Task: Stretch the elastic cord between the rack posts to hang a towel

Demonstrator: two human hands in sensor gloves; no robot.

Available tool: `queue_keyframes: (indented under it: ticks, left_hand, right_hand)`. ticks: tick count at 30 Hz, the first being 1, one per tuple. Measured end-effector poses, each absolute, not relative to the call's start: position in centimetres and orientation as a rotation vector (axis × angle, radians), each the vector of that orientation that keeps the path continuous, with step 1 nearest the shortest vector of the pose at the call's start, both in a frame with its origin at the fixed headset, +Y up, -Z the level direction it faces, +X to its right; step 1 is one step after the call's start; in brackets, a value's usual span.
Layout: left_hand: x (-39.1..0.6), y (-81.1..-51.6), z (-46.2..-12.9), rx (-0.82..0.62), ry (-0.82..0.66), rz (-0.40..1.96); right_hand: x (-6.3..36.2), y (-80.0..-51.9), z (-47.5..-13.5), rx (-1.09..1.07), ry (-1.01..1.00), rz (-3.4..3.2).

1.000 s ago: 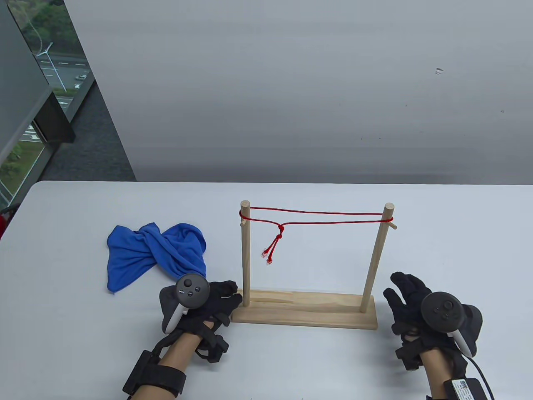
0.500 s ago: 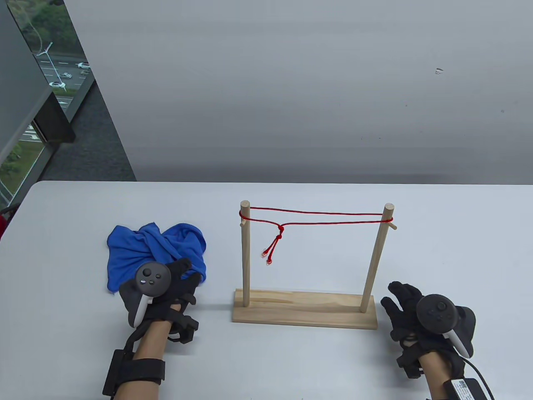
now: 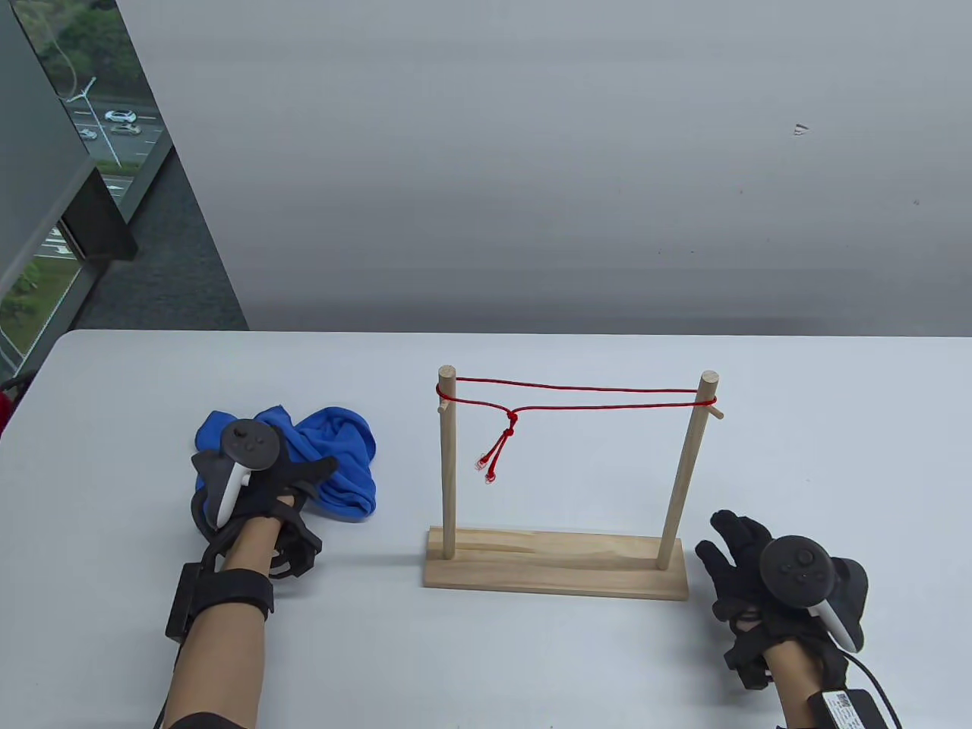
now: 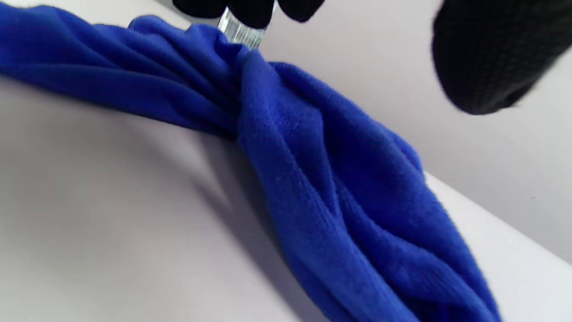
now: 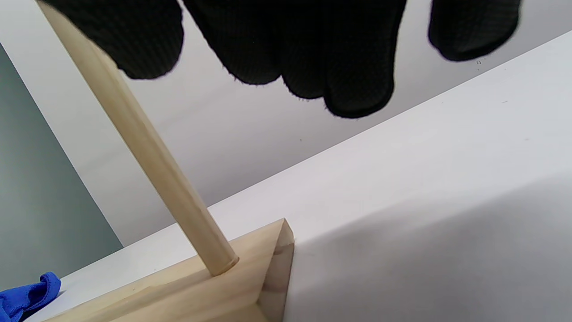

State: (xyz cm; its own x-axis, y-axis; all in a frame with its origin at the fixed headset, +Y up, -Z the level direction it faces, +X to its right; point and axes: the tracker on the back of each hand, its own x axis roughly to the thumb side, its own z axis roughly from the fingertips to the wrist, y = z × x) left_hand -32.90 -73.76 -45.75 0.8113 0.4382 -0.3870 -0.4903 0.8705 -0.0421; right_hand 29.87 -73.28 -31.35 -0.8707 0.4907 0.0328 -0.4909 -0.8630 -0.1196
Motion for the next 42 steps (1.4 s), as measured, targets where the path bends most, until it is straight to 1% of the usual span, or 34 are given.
queue_keyframes:
  ticks: [5, 9, 14, 16, 17, 19, 22, 26, 29, 31, 35, 42]
  left_hand:
    - [-32.8, -74.5, -47.9, -0.239, 0.396, 0.465]
    - [-32.4, -75.6, -49.2, -0.374, 0.425, 0.419]
    - [-31.4, -76.4, -50.2, -0.376, 0.414, 0.287]
    - [-31.2, -76.6, -50.4, -0.338, 0.417, 0.254]
    - [-31.1, -76.8, -50.3, -0.269, 0.413, 0.236]
    - [-30.9, -77.2, -50.2, -0.247, 0.399, 0.183]
    - [-30.7, -76.9, -50.0, -0.160, 0.400, 0.163]
    - [-30.7, -76.5, -49.8, -0.104, 0.389, 0.146]
    - [-30.6, -76.2, -49.1, -0.067, 0.381, 0.188]
    - [-30.7, -75.7, -48.4, -0.027, 0.376, 0.229]
    - [-30.4, -74.5, -46.9, 0.009, 0.357, 0.301]
    - [-29.7, -70.7, -43.4, 0.112, 0.269, 0.361]
  right_hand:
    - [29.9, -73.4, -31.5, -0.005, -0.167, 2.623]
    - [30.1, -73.4, -31.5, -0.018, -0.161, 2.626]
    - [30.4, -73.5, -31.5, -0.030, -0.164, 2.623]
    - [30.4, -73.5, -31.5, -0.032, -0.160, 2.622]
    - [30.4, -73.5, -31.6, -0.035, -0.158, 2.619]
    - [30.5, -73.6, -31.7, -0.038, -0.157, 2.622]
    - [30.6, -73.6, -31.8, -0.043, -0.160, 2.643]
    - [30.6, -73.5, -31.8, -0.038, -0.162, 2.644]
    - [30.6, -73.3, -31.7, -0.037, -0.184, 2.645]
    - [30.7, -73.1, -31.5, -0.038, -0.194, 2.639]
    - [30.6, -72.9, -31.3, -0.027, -0.207, 2.635]
    - [30.1, -72.2, -30.8, 0.012, -0.245, 2.620]
